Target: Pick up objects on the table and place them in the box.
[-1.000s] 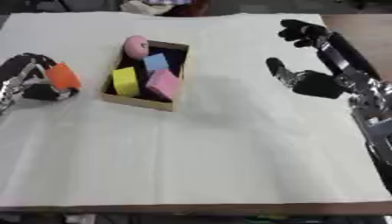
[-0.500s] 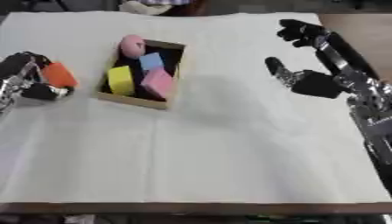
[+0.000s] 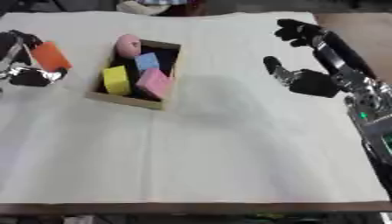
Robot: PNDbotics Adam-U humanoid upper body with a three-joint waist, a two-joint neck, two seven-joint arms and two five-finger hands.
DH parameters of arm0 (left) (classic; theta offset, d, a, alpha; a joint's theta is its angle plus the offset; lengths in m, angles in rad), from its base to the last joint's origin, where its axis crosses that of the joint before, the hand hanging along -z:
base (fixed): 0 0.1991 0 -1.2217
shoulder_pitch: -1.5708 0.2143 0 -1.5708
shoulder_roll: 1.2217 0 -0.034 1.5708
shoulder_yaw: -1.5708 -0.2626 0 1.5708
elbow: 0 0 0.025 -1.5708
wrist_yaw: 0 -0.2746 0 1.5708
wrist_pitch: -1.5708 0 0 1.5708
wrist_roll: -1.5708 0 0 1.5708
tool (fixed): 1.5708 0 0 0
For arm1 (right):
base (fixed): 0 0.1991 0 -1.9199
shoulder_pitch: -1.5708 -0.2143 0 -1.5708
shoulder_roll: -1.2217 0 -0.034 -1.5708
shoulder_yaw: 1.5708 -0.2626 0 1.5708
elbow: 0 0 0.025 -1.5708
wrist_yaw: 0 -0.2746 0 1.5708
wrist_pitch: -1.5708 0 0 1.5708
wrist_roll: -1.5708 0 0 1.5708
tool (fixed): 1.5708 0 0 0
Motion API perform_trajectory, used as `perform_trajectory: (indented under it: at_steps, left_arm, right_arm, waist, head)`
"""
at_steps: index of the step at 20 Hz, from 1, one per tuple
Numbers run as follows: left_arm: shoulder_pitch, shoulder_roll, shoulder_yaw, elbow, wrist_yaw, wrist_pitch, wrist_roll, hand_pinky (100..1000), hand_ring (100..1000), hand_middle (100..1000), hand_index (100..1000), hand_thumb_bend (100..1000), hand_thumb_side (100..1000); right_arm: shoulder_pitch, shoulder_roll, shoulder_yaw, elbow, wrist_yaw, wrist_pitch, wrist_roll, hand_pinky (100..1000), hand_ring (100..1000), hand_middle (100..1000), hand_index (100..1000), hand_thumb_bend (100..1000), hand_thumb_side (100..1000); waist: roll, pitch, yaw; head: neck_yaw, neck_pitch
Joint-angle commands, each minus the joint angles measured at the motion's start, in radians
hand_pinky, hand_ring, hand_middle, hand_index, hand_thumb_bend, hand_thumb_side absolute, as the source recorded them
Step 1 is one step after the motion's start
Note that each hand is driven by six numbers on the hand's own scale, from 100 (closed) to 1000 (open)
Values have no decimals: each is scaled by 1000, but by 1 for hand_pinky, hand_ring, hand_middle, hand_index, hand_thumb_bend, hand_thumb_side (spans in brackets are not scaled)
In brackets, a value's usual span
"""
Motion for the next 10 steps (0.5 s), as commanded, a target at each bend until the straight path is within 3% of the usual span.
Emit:
perform_trajectory:
  at_steps: [1, 5, 10]
  left_arm:
    - [-37, 55, -4, -97, 26, -2, -27, 554, 449, 470, 630, 447, 336]
    - [-101, 33, -50, -118, 27, -17, -68, 574, 463, 484, 644, 455, 348]
    - [-201, -61, -115, -22, -15, -66, -112, 612, 504, 523, 681, 463, 350]
  right_arm:
    - [-11, -13, -12, -4, -7, -3, 0, 840, 857, 810, 954, 268, 600]
    - [-13, -10, -7, -2, -8, -5, 6, 840, 857, 810, 954, 266, 601]
    - [-17, -4, -1, -1, -11, -7, 14, 841, 857, 810, 955, 263, 602]
  waist:
    - [4, -25, -2]
    - [3, -29, -9]
    - [-2, -33, -24]
  head:
    - [-3, 5]
    - [-3, 5]
    - [0, 5]
